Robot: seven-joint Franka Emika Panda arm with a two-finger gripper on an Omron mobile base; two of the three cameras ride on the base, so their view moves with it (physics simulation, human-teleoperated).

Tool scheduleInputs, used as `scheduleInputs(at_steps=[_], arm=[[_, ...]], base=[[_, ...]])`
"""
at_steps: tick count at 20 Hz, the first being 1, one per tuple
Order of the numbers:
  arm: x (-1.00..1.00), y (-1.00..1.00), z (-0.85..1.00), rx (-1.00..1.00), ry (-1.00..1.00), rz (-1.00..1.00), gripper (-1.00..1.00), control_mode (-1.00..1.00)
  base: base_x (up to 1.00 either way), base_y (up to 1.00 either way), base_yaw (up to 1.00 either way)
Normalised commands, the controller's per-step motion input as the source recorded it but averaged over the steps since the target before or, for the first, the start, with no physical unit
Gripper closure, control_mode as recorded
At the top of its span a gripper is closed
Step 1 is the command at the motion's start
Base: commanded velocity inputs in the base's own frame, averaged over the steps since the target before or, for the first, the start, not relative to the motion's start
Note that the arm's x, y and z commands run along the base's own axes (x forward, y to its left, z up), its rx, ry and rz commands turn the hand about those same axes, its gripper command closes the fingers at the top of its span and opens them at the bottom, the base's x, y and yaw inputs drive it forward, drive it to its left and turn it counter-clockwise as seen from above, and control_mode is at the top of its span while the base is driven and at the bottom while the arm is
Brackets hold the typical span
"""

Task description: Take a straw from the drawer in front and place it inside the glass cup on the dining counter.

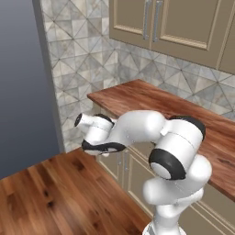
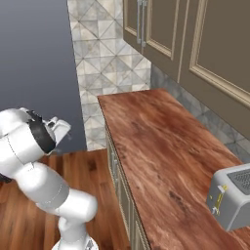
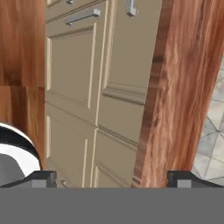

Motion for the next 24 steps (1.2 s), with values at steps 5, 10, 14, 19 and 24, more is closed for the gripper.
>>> scheduleInputs(at_steps=[5,10,14,19,24], arm=[[0.36,-0.14,-0.18,-0.2,0.0,0.24,-1.0,-1.0],[0.26,-0.25,-0.22,-0.19,-0.04,0.26,-1.0,-1.0],[0.12,-0.23,-0.25,-0.15,-0.11,0.04,-1.0,-1.0],[0.1,-0.38,-0.27,-0.14,-0.15,-0.06,-1.0,-1.0],[0.38,-0.34,-0.02,-0.05,-0.06,-0.04,-1.0,-1.0]], base=[[0.0,0.0,0.0],[0.0,0.0,0.0],[0.0,0.0,0.0],[0.0,0.0,0.0],[0.0,0.0,0.0]])
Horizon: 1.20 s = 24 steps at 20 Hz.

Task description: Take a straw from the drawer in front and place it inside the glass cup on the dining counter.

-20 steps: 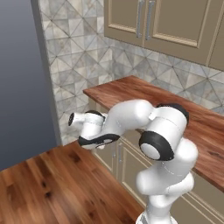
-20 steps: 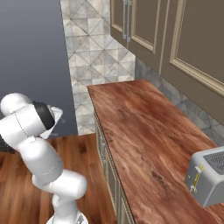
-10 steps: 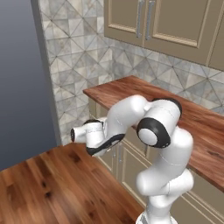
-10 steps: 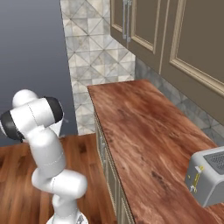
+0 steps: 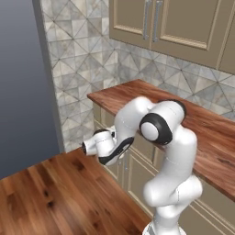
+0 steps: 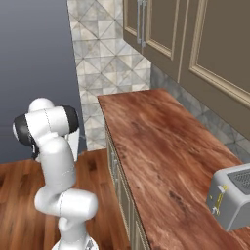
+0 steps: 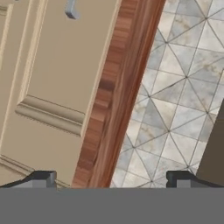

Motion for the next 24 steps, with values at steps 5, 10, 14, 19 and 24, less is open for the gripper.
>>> scheduleInputs(at_steps=[5,10,14,19,24], arm=[[0.53,-0.4,-0.28,-0.01,-0.02,-0.01,-1.0,-1.0],[0.39,-0.3,-0.42,0.0,-0.06,0.0,-1.0,-1.0],[0.54,0.0,-0.28,-0.03,-0.12,0.0,-1.0,-1.0],[0.45,0.0,-0.3,-0.03,-0.11,0.01,-1.0,-1.0],[0.25,0.0,-0.13,-0.02,-0.03,0.0,-1.0,-1.0]], base=[[0.0,0.0,0.0],[0.0,0.0,0.0],[0.0,0.0,0.0],[0.0,0.0,0.0],[0.0,0.0,0.0]])
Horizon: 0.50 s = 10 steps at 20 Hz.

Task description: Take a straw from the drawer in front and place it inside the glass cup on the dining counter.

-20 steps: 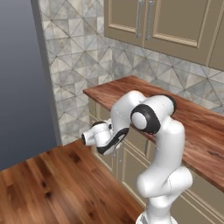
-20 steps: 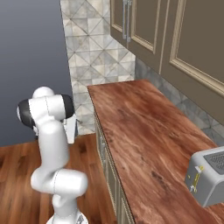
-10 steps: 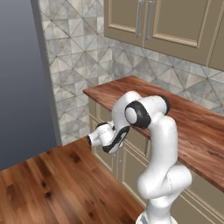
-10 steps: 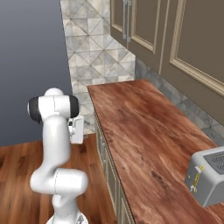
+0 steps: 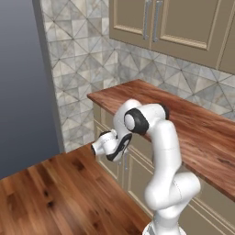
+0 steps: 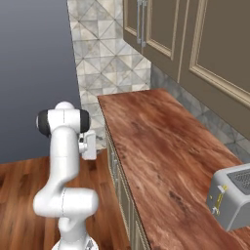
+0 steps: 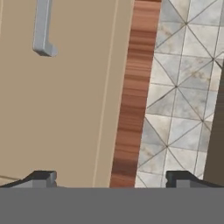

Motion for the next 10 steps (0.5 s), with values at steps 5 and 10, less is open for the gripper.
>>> scheduleInputs(at_steps=[5,10], arm=[[0.25,-0.08,-0.07,-0.01,0.0,0.0,-1.0,-1.0],[0.14,-0.15,-0.24,0.0,0.0,0.0,-1.0,-1.0]], base=[[0.0,0.0,0.0],[0.0,0.0,0.0]])
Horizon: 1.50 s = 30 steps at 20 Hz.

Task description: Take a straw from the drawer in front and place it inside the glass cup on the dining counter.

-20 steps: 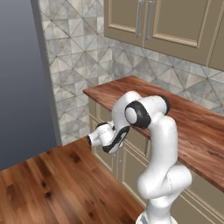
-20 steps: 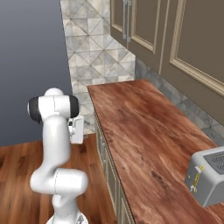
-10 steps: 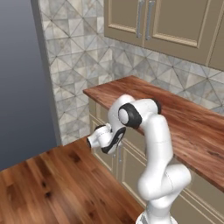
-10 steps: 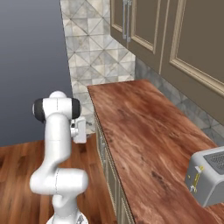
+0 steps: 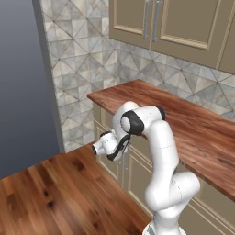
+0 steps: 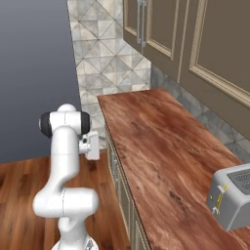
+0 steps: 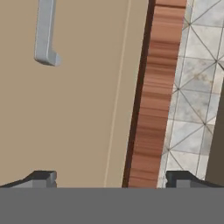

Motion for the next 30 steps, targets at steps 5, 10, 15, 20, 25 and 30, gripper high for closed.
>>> scheduleInputs(at_steps=[5,10,15,20,25,30], arm=[[0.3,-0.12,-0.25,-0.02,0.0,0.0,-1.0,-1.0],[0.38,-0.07,-0.25,-0.03,0.0,0.0,-1.0,-1.0],[0.39,-0.04,-0.26,-0.02,0.0,0.0,-1.0,-1.0],[0.45,0.0,-0.24,0.0,0.0,0.0,-1.0,-1.0],[0.51,0.0,-0.3,-0.02,0.0,0.0,-1.0,-1.0],[0.48,0.0,-0.43,-0.02,-0.01,0.0,-1.0,-1.0]], base=[[0.0,0.0,0.0],[0.0,0.0,0.0],[0.0,0.0,0.0],[0.0,0.0,0.0],[0.0,0.0,0.0],[0.0,0.0,0.0]])
